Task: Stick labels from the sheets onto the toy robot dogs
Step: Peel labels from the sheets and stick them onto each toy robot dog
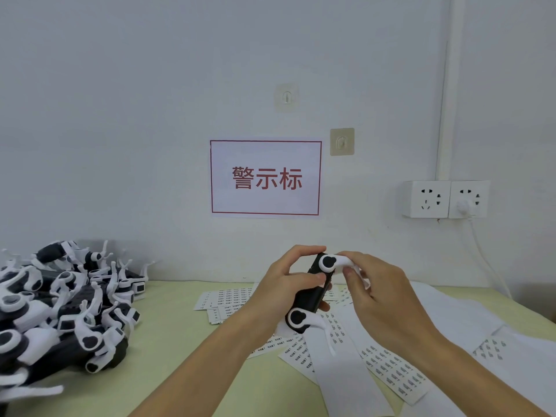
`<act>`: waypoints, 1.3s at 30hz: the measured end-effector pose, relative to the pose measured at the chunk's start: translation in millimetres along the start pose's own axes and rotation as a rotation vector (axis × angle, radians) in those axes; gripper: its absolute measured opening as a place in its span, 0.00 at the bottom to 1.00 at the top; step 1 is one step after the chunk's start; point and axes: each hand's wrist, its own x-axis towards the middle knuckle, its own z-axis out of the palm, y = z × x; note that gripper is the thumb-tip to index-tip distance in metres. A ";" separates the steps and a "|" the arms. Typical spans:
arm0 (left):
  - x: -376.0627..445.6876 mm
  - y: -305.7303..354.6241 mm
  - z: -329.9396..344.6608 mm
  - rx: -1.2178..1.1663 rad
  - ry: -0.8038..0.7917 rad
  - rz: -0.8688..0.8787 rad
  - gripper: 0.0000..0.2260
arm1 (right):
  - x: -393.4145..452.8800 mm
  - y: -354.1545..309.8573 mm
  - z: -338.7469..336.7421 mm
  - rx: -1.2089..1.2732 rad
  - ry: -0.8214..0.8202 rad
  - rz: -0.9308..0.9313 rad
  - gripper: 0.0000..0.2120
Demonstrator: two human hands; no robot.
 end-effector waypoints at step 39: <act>-5.5 -2.2 3.7 0.236 0.004 0.044 0.21 | -0.3 -1.4 -2.5 0.025 -0.102 -0.006 0.13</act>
